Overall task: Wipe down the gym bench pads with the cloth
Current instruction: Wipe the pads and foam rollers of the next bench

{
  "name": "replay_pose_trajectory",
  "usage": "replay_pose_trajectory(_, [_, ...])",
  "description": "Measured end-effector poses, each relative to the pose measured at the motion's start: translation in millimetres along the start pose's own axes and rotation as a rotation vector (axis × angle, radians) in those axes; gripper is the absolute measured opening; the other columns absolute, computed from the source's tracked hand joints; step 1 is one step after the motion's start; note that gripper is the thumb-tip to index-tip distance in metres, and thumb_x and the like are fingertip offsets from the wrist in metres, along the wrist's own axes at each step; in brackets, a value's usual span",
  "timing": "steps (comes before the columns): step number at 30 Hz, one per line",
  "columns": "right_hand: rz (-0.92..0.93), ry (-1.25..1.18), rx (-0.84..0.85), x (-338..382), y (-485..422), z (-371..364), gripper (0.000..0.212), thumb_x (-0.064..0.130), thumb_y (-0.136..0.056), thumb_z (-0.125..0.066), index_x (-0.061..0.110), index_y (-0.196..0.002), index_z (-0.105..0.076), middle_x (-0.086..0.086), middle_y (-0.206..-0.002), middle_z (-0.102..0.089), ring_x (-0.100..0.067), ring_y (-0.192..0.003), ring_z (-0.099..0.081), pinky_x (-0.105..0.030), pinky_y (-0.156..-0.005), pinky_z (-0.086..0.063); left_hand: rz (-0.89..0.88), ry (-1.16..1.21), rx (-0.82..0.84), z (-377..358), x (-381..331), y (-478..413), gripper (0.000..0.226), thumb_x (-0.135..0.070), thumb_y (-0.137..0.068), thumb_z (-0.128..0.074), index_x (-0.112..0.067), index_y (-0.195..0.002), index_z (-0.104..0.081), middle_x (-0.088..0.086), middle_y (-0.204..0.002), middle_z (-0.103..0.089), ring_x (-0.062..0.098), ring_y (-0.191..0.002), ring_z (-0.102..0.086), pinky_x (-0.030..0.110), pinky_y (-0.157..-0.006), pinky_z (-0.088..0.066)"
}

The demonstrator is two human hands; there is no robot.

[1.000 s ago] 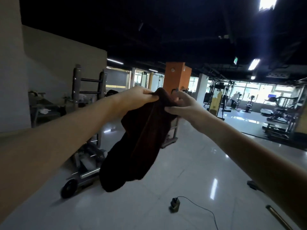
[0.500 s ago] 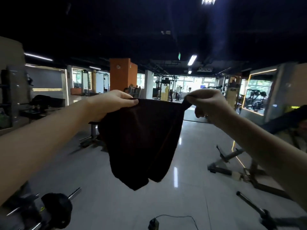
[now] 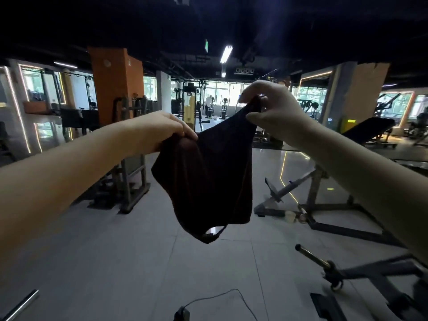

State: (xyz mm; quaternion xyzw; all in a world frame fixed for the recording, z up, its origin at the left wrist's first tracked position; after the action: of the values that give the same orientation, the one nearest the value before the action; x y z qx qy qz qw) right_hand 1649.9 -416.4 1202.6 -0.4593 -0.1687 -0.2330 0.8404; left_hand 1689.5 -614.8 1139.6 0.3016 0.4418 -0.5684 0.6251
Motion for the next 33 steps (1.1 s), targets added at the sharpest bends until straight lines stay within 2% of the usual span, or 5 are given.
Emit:
replay_pose_trajectory(5, [-0.075, -0.177, 0.039, -62.5, -32.7, 18.5, 0.047, -0.023, -0.071, -0.063, 0.011, -0.104, -0.058, -0.018, -0.115, -0.059, -0.011, -0.073, -0.059, -0.031, -0.067, -0.054, 0.064, 0.135, 0.079, -62.5, -15.3, -96.8, 0.039, -0.036, -0.101, -0.049, 0.000, -0.107, -0.064, 0.008, -0.088, -0.063, 0.012, -0.071, -0.061, 0.020, -0.053, -0.053])
replay_pose_trajectory(8, [-0.126, -0.285, 0.105, -102.9, -50.1, 16.5, 0.046, -0.022, -0.072, -0.067, 0.008, -0.104, -0.057, -0.024, -0.114, -0.060, -0.021, -0.080, -0.067, -0.040, -0.076, -0.058, 0.037, 0.223, 0.190, -105.7, -30.1, -144.3, 0.044, -0.051, -0.097, -0.048, -0.009, -0.099, -0.061, 0.000, -0.070, -0.055, 0.008, -0.055, -0.050, 0.018, -0.050, -0.043])
replay_pose_trajectory(19, [-0.397, -0.523, 0.065, -283.1, -96.4, 45.2, 0.031, -0.013, -0.082, -0.065, 0.000, -0.108, -0.055, -0.032, -0.125, -0.053, -0.038, -0.107, -0.065, -0.038, -0.084, -0.059, -0.087, 0.249, 0.457, -191.9, -44.5, -279.3, 0.017, 0.001, -0.083, -0.059, -0.003, -0.099, -0.062, -0.005, -0.051, -0.061, 0.000, -0.046, -0.058, 0.014, -0.054, -0.046])
replay_pose_trajectory(24, [-0.448, -0.477, -0.101, -356.4, -138.6, 60.8, 0.027, -0.012, -0.082, -0.064, 0.004, -0.104, -0.058, -0.029, -0.124, -0.052, -0.038, -0.109, -0.063, -0.042, -0.087, -0.058, -0.159, 0.212, 0.404, -196.0, -41.9, -367.4, 0.036, 0.012, -0.081, -0.062, -0.002, -0.115, -0.068, 0.012, -0.097, -0.074, 0.017, -0.090, -0.072, 0.020, -0.067, -0.056])
replay_pose_trajectory(33, [-0.621, -0.469, 0.388, -460.1, -168.2, 13.3, 0.055, -0.016, -0.079, -0.058, -0.003, -0.132, -0.049, -0.017, -0.111, -0.065, -0.027, -0.104, -0.064, -0.041, -0.098, -0.049, -0.395, 0.183, 0.402, -205.6, -58.0, -481.1, 0.034, 0.018, -0.085, -0.051, -0.012, -0.089, -0.067, 0.014, -0.097, -0.062, 0.025, -0.091, -0.063, 0.026, -0.069, -0.056])
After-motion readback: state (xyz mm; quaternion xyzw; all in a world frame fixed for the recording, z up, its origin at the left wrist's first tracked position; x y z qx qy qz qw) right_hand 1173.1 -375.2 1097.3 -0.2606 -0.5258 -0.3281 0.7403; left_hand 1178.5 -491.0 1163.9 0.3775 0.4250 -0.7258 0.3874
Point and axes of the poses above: each hand's wrist, its own y-axis away from the middle knuckle, its own z-axis out of the back of the hand, x = y × z, the point moved 8 cm from there along -y, towards the middle knuckle
